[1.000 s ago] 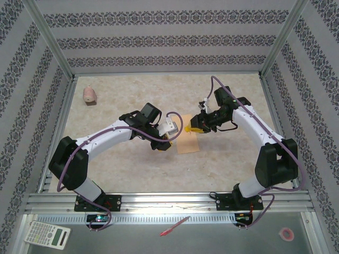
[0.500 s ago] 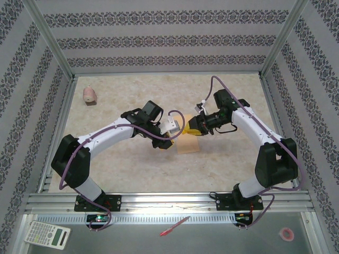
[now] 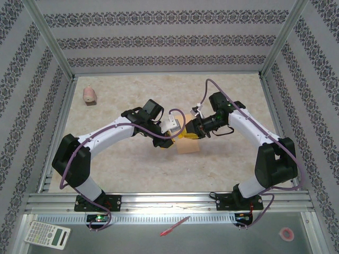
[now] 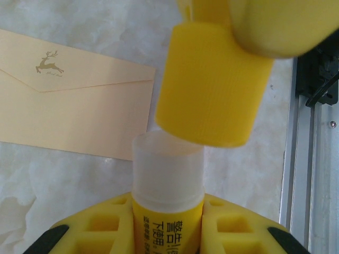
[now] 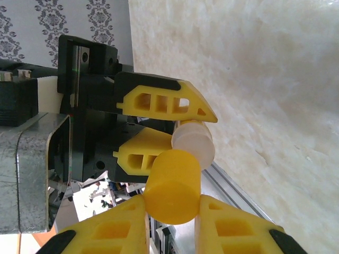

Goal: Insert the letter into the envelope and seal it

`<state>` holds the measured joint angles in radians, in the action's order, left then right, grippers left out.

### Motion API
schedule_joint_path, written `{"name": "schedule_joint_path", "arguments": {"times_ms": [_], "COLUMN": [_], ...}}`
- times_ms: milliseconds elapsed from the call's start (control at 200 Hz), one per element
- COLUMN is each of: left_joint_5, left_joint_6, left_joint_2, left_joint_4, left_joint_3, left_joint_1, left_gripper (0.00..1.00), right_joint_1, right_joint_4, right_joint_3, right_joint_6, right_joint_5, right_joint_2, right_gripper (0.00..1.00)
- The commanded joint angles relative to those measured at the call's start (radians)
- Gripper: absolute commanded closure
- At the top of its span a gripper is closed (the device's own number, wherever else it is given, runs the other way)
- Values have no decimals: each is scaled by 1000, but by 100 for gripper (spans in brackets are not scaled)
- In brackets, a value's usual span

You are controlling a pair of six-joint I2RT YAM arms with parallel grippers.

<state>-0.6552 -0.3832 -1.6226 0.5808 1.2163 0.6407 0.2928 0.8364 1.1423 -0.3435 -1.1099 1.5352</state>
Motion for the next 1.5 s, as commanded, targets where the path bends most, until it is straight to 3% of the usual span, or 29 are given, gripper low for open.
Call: {"name": "schedule_joint_path", "arguments": {"times_ms": [0, 1044, 1494], "left_joint_5": [-35, -44, -61], "left_joint_6": [-17, -15, -40], "left_joint_2": [-6, 0, 10], "left_joint_4": [23, 30, 22], "left_joint_3": [31, 49, 46], "left_joint_1": [14, 20, 28], "left_gripper": [100, 100, 100], "right_joint_1": [10, 22, 21], "right_joint_4": [-9, -12, 34], "right_joint_3": [-20, -5, -1], "right_joint_6": [3, 4, 70], "right_joint_5": [-26, -36, -125], "right_joint_2": [15, 44, 83], "right_gripper": [79, 78, 77]}}
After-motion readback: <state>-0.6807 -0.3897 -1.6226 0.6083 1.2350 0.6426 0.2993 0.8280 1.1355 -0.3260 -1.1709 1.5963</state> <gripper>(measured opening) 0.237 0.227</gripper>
